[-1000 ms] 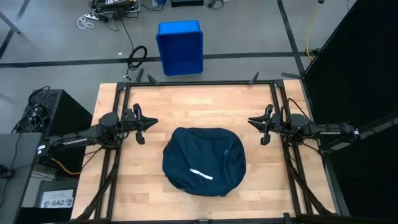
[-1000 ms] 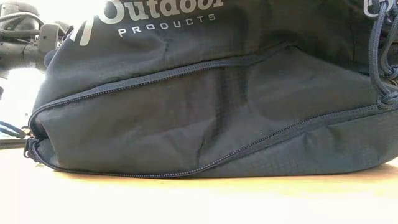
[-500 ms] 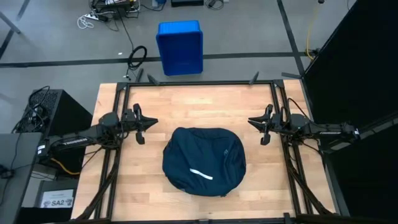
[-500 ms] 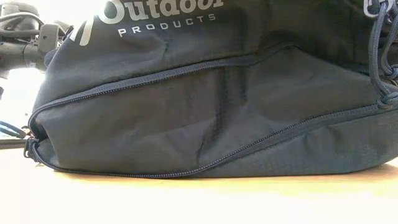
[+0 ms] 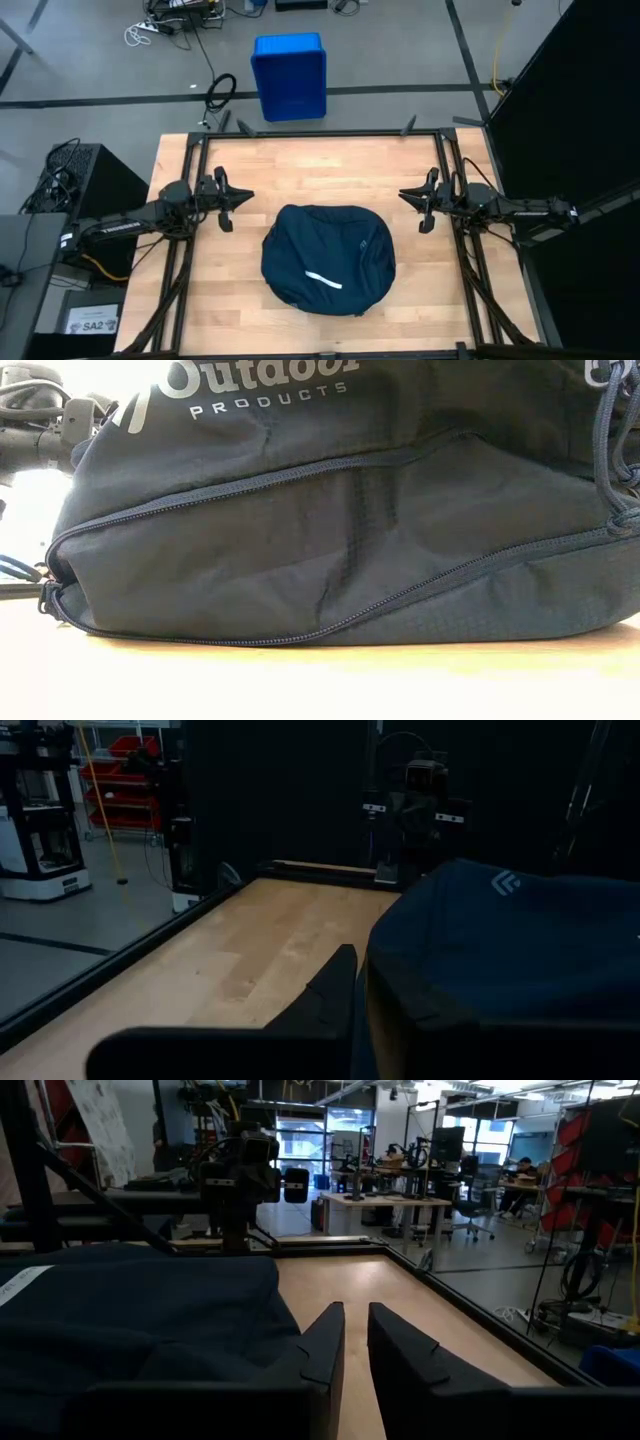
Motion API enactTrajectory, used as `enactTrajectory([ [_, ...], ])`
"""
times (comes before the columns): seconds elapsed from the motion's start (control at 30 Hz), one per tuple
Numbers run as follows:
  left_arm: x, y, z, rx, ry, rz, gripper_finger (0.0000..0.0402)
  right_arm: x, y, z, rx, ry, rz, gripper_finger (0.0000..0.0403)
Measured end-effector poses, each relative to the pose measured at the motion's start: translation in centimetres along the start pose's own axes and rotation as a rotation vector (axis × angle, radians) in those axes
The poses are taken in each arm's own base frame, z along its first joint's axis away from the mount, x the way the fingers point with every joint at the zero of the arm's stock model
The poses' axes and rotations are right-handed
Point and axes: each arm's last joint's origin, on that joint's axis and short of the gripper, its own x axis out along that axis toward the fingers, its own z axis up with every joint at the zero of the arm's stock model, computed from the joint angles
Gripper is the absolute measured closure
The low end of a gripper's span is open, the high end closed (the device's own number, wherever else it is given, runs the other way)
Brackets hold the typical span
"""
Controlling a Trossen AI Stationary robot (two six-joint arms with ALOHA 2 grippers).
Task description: Unpack backpack
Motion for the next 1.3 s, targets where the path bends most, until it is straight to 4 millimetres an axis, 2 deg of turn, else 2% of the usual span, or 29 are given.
enactTrajectory([
  [0.3,0.0,0.0,0.2,0.001,-0.017,-0.001,0.0402,0.0,0.0,0.0,0.0,-0.001,0.0,0.0368],
  [0.47,-0.1,-0.1,1.2,0.0,-0.129,-0.008,0.0401,0.0,0.0,0.0,0.0,0.0,0.0,0.0368],
  [0.6,-0.3,-0.2,2.2,-0.099,-0.231,-0.044,0.0402,0.0,0.0,0.0,0.0,0.0,0.0,0.0374],
  [0.73,-0.6,-0.3,3.3,-0.027,-0.35,-0.043,0.0401,0.0,0.0,0.0,0.0,0.0,0.0,0.0378],
  [0.93,-0.6,-0.4,3.6,-0.078,-0.333,-0.085,0.0401,0.0,0.0,0.0,0.0,0.0,0.0,0.0372],
  [1.1,-1.1,-1.2,7.6,-0.008,-0.35,-0.272,0.0401,0.0,0.0,0.0,0.0,-0.001,0.0,0.0366],
  [1.3,-0.2,-1.7,10.8,0.044,-0.057,-0.349,0.0401,0.0,0.0,0.1,0.001,-0.006,0.0,0.0364],
])
